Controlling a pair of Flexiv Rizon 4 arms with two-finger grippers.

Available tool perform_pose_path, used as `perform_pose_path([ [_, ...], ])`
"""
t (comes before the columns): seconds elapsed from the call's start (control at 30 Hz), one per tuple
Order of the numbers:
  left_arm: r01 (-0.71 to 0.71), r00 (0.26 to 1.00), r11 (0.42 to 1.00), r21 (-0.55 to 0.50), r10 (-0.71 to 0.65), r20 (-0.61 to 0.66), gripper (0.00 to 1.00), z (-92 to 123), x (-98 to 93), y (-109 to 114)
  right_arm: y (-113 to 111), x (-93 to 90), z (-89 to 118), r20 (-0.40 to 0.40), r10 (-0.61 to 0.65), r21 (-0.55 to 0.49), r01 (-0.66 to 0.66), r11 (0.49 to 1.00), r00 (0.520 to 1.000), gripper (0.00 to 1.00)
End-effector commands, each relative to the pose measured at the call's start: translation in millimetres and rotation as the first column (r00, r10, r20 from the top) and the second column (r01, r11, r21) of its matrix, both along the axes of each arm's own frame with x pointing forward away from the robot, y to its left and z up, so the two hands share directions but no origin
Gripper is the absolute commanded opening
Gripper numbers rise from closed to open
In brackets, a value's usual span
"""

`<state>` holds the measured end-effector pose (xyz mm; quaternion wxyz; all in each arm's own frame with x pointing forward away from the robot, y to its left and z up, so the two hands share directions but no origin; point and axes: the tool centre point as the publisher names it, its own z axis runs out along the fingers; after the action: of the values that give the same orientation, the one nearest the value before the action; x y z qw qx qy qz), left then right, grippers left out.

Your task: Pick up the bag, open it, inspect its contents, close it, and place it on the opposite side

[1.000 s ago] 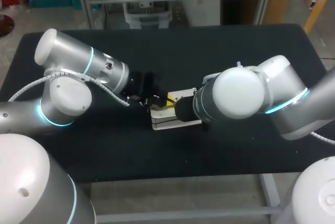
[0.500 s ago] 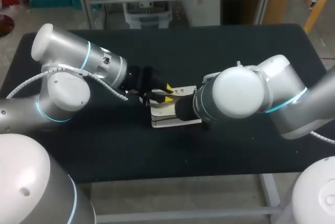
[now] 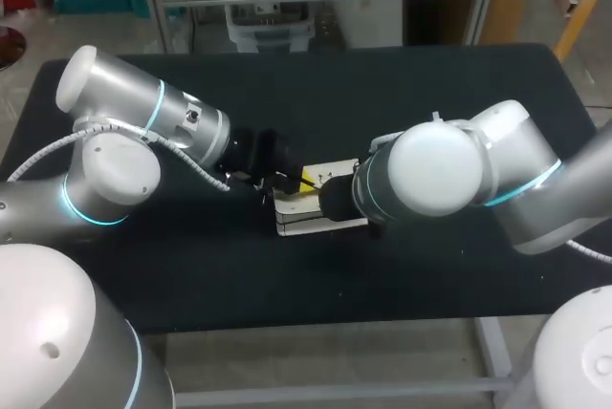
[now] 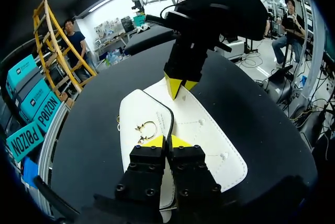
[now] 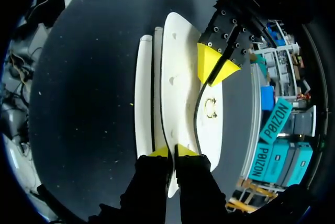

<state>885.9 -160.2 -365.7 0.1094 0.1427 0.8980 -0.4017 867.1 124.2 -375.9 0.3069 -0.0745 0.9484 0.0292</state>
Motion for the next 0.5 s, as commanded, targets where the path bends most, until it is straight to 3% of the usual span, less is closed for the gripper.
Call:
perform_pose_path([
  [0.03, 0.018, 0.999, 0.999, 0.031, -0.016, -0.038, 0.0, -14.2, 1.6, -3.6, -0.1, 1.3, -1.7, 0.005, -0.002, 0.001, 0.002, 1.0, 1.0, 0.0],
  [0.2, 0.013, 0.998, 0.999, 0.038, -0.01, -0.062, 0.02, -19.8, 4.1, -2.2, -0.1, 1.3, -1.7, 0.005, -0.002, 0.001, 0.002, 1.0, 1.0, 0.0],
  [0.23, 0.013, 0.998, 0.999, 0.038, -0.011, -0.063, 0.13, -19.9, 4.6, -1.8, -0.1, 1.3, -1.7, 0.005, -0.002, 0.001, 0.002, 1.0, 1.0, 0.0],
  [0.33, 0.009, 0.998, 1.0, 0.027, -0.007, -0.06, 0.33, -12.9, 7.1, 4.8, -0.1, 1.3, -1.7, 0.005, -0.002, 0.001, 0.002, 1.0, 1.0, 0.0],
  [0.5, 0.006, 0.999, 1.0, -0.017, -0.006, -0.037, 0.42, 12.6, 8.8, 13.0, -0.1, 1.3, -1.7, 0.005, -0.002, 0.001, 0.002, 1.0, 1.0, 0.0],
])
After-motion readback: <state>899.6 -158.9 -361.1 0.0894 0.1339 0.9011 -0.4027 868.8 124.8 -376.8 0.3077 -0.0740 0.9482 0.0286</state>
